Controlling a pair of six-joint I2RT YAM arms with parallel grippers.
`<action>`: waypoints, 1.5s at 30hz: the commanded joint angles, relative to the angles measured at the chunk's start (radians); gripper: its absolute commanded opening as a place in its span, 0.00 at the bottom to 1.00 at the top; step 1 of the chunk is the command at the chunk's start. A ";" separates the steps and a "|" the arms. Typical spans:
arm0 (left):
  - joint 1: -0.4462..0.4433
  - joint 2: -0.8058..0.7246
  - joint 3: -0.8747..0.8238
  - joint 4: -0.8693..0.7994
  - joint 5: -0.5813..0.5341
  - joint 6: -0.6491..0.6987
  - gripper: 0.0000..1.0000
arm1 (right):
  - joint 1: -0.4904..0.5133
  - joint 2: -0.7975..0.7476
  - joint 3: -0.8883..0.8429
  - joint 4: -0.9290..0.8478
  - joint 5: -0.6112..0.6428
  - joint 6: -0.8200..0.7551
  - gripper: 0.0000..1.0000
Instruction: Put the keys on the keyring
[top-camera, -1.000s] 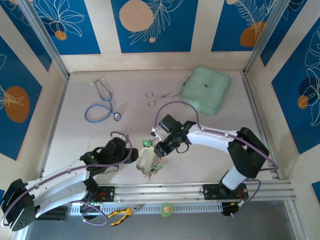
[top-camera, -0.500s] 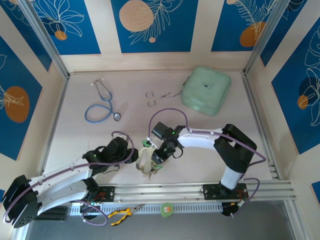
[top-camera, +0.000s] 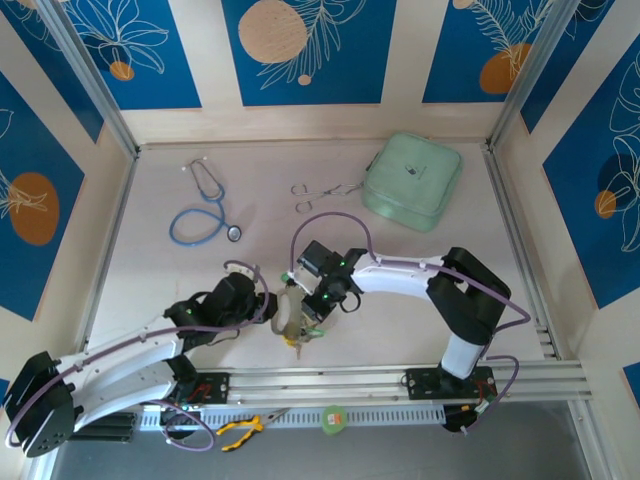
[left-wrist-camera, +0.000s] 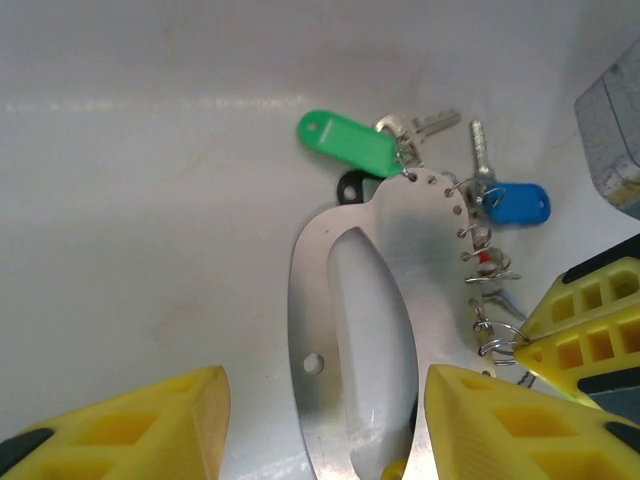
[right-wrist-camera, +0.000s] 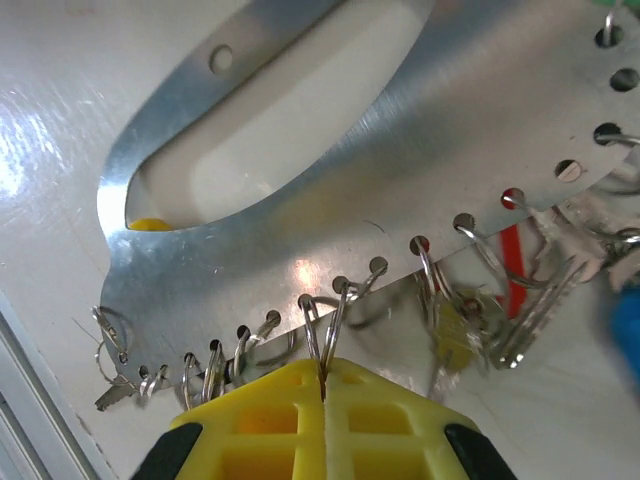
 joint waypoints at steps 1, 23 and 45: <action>0.000 -0.039 -0.016 0.142 -0.019 0.122 0.53 | -0.003 -0.066 -0.019 0.059 0.004 -0.073 0.00; 0.000 0.013 -0.222 0.629 0.313 0.753 0.27 | -0.125 -0.161 -0.095 0.168 -0.315 -0.416 0.00; 0.000 0.215 -0.246 0.865 0.420 0.872 0.18 | -0.070 -0.182 -0.120 0.220 -0.284 -0.504 0.00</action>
